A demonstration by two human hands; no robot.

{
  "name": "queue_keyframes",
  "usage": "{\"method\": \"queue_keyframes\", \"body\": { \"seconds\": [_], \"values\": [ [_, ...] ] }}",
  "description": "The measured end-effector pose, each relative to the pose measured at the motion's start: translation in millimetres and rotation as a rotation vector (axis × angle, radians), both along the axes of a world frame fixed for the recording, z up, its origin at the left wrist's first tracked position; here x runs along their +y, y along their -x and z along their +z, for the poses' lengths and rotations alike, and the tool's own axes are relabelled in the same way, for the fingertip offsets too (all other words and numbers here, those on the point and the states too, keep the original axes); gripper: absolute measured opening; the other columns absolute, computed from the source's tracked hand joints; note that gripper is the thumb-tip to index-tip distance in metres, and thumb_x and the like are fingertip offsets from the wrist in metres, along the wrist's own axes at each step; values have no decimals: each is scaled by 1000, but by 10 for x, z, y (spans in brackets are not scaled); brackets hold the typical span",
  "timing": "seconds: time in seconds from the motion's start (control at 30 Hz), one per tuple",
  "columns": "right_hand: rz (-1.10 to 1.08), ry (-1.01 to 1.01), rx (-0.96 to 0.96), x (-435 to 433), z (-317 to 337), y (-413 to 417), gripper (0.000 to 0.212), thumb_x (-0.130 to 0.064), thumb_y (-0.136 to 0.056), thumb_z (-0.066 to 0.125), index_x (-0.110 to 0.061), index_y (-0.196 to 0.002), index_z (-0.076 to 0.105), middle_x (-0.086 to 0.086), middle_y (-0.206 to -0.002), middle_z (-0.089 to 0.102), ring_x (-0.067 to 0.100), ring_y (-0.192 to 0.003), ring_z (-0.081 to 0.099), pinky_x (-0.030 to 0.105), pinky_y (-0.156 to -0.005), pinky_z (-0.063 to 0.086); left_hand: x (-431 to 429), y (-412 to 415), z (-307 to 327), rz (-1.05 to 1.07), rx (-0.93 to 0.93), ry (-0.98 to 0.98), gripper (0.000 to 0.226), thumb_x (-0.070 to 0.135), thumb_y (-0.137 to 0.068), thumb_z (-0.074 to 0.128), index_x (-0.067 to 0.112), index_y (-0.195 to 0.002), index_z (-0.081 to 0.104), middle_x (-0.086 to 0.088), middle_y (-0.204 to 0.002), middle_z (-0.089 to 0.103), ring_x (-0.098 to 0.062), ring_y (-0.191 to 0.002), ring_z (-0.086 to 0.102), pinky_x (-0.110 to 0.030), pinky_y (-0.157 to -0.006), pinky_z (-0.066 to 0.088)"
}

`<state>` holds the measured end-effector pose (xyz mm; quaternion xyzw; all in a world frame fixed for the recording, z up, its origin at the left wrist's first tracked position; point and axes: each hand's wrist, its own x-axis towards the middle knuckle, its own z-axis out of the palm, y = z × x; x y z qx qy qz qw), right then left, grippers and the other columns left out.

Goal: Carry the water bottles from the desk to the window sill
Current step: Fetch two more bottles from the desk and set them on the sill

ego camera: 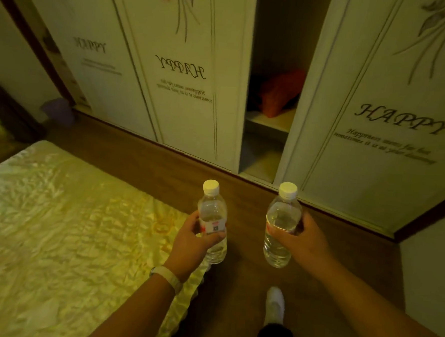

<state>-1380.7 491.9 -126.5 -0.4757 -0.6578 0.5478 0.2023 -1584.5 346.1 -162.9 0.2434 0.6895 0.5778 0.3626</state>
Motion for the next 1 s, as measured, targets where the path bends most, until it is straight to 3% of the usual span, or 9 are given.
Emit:
{"method": "queue_keyframes", "body": {
  "seconds": [0.1,0.27,0.4,0.57,0.7,0.83,1.0],
  "values": [
    [19,15,17,500,-133,131,59,-30,-77,82,-27,-126,51,-7,-116,61,17,-110,60,26,-79,51,434,112,-57,-4,25,4,51,5,-77,81,24,-121,64,0,-106,75,-12,-97,71,-24,-72,58],
    [63,51,38,1403,-181,469,65,-27,-76,82,-25,-132,49,-6,-119,57,14,-109,55,33,-88,50,1239,225,-32,61,25,35,52,2,-77,80,23,-121,62,0,-106,74,-11,-96,72,-23,-72,59],
    [137,32,54,2133,-128,652,58,-27,-77,81,-26,-127,52,-5,-115,59,19,-113,57,35,-90,49,1901,359,66,109,34,62,56,7,-75,83,25,-124,60,-1,-110,74,-21,-103,72,-45,-89,58],
    [204,-45,45,2946,-73,813,61,-29,-78,81,-21,-130,51,-2,-116,59,16,-107,56,32,-89,48,2523,388,193,206,-5,-1,54,2,-77,80,19,-124,59,-6,-111,74,-24,-102,72,-47,-87,59],
    [230,-45,17,3358,-154,981,53,-29,-81,78,-17,-126,55,2,-113,63,23,-108,62,29,-82,46,2832,485,281,239,-7,-2,53,5,-78,80,21,-124,59,-5,-111,74,-22,-102,73,-44,-86,60],
    [275,-35,15,3638,-178,1246,54,-29,-81,78,-19,-129,53,1,-114,61,18,-105,59,30,-85,47,3110,711,272,253,21,37,60,13,-74,84,24,-126,58,-3,-113,73,-24,-105,71,-53,-92,57],
    [326,-11,6,3902,-221,1740,49,-24,-83,77,-16,-125,54,0,-106,60,15,-98,59,18,-72,43,3380,1136,144,312,-4,51,62,14,-73,84,24,-128,57,-4,-116,72,-25,-108,70,-55,-94,55]
  ]
}}
